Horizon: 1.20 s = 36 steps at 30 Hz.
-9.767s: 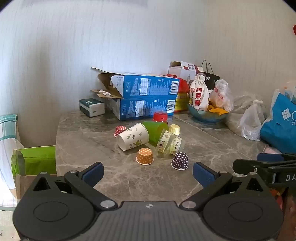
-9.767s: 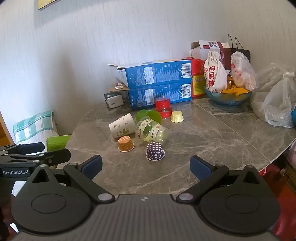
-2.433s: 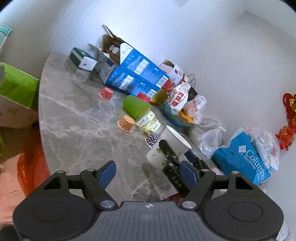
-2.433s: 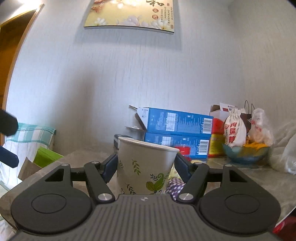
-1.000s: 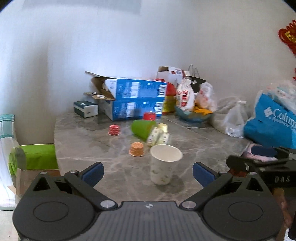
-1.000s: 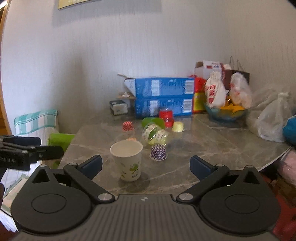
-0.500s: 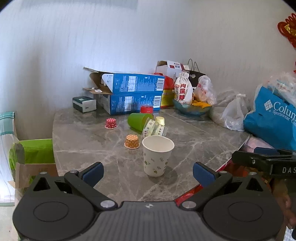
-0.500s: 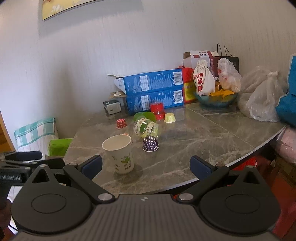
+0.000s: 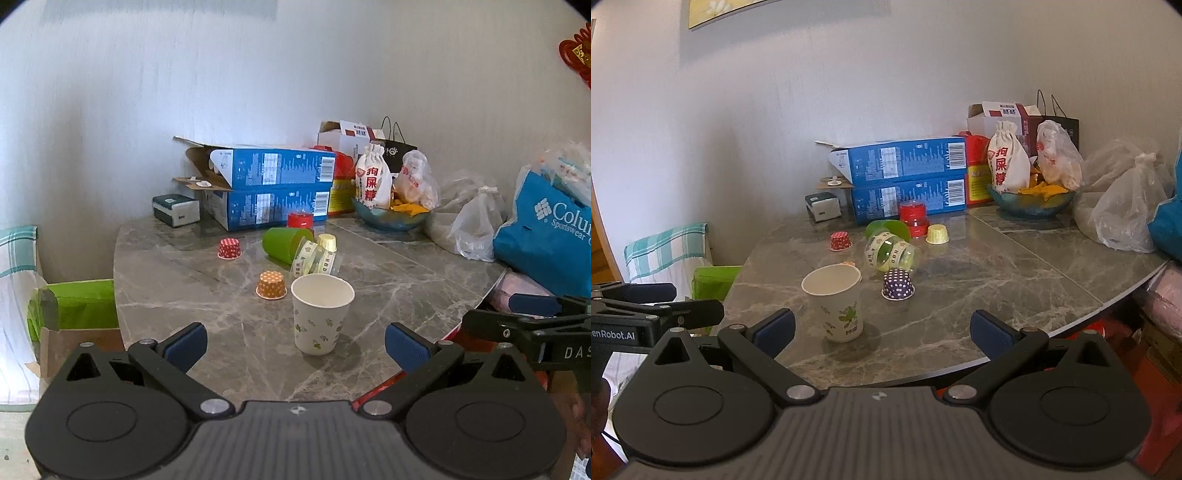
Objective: Flip cup upright
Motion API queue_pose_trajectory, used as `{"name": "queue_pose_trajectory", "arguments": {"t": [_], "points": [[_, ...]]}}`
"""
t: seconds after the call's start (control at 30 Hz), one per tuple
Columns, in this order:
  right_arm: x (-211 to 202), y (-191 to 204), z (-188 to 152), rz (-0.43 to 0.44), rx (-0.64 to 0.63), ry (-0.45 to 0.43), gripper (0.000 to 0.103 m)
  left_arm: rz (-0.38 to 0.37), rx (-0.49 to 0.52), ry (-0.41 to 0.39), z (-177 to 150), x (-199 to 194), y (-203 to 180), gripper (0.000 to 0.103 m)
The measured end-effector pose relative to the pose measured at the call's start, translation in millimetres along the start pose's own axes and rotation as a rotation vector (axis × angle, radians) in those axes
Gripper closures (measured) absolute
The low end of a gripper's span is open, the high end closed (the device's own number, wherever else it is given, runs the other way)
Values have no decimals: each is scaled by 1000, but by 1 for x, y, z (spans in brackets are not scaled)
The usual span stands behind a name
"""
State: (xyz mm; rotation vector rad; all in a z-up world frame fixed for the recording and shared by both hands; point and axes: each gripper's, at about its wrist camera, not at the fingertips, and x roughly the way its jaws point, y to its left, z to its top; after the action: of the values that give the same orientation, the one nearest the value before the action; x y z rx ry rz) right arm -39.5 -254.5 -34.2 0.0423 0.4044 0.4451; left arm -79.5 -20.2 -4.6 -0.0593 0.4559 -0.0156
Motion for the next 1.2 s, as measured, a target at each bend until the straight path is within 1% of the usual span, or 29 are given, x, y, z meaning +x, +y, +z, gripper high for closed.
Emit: {"name": "queue_pose_trajectory", "arguments": {"t": [0.37, 1.2], "points": [[5, 1, 3, 7, -11, 6, 1, 24, -2, 1, 4, 2, 2, 0], [2, 0, 4, 29, -5, 2, 1, 17, -13, 2, 6, -1, -1, 0]]}}
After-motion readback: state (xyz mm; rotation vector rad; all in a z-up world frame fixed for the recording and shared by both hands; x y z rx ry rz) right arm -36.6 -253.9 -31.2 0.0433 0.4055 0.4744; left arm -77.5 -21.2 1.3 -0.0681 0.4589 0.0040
